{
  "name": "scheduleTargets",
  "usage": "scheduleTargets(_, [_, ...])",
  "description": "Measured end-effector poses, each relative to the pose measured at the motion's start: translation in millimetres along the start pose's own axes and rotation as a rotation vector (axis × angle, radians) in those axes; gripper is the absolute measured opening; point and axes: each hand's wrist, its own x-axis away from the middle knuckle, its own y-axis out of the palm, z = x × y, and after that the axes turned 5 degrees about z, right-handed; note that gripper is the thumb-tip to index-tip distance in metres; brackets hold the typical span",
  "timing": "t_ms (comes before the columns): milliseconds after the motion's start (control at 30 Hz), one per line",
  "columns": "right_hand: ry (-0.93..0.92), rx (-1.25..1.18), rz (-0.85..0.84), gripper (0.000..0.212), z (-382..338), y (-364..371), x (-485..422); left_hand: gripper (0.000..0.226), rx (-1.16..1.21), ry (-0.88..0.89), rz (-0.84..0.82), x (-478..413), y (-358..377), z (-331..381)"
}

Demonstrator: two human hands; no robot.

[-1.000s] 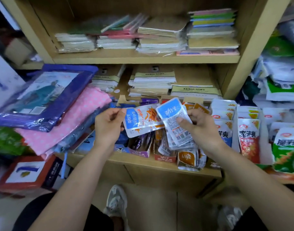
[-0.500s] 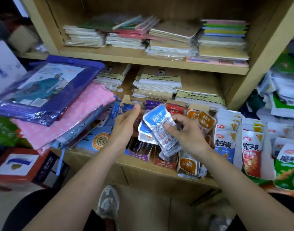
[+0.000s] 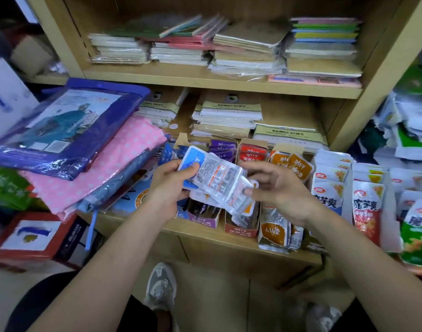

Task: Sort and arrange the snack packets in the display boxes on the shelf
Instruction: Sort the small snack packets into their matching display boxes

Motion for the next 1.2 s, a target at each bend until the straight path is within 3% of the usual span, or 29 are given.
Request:
scheduleTargets(100, [-0.014,-0.031,0.206,0.029,4,7,-2,0.008,0.061,0.024,0.081,-3,-6,4])
scheduleTargets(200, [-0.015,0.009,0.313,0.016,8,7,-5,0.007,0.186,0.103,0.273,-10,-24,16])
scheduleTargets(367, [-0.073,0.006,0.493,0.011,10,9,-9,0.021,0.091,0.524,0.566,-17,-58,24])
scheduleTargets(533, [-0.077,-0.013,0.556,0.008,8,18,-11,0.027,-0.082,0.816,0.607,-18,-56,10])
scheduleTargets(633, [-0.067,-0.005,0.568,0.009,8,20,-11,0.031,-0.185,0.797,0.569,-25,-52,1])
scheduleTargets(933, [-0.066,-0.006,0.582,0.009,12,16,-14,0.035,-0.796,0.739,0.463,-26,-55,-9])
scheduleTargets(1067, [-0.058,-0.017,0.603,0.009,14,12,-16,0.033,-0.819,0.754,0.486,-23,-63,-3])
scheduleTargets(1200, [-0.052,-0.032,0.613,0.008,14,11,-16,0.024,-0.678,0.826,0.588,-18,-62,0])
